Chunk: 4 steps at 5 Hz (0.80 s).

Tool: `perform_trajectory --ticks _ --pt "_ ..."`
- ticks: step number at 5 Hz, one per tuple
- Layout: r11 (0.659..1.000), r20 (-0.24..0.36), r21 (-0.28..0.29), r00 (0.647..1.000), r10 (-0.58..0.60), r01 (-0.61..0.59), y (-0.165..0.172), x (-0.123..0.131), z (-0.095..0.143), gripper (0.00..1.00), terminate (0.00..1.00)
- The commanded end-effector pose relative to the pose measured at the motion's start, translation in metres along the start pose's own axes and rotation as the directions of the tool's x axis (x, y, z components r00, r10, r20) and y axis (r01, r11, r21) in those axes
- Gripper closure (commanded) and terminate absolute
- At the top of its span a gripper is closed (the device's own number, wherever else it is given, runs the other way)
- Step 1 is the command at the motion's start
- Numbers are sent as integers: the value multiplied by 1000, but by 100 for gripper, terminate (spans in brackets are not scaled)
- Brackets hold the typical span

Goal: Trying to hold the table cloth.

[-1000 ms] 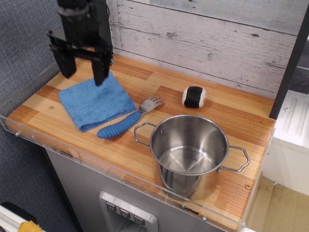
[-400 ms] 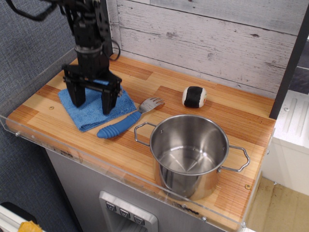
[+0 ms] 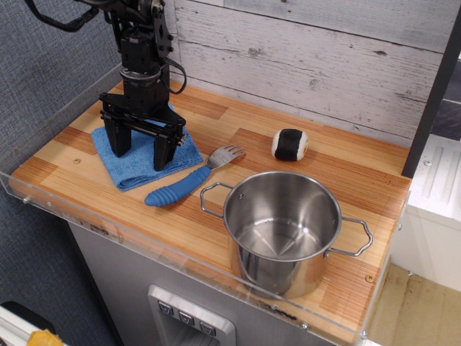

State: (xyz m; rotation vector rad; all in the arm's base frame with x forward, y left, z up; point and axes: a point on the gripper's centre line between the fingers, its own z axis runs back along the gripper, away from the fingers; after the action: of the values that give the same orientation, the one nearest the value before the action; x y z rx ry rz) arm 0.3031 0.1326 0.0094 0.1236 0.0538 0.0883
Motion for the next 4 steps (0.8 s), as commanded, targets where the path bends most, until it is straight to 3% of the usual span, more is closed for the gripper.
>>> perform_trajectory --ticks 1,4 --pt "997 15 -4 997 -72 72 -14 8 0 0 0" --pt "964 79 -64 964 -254 259 -89 24 31 0 0"
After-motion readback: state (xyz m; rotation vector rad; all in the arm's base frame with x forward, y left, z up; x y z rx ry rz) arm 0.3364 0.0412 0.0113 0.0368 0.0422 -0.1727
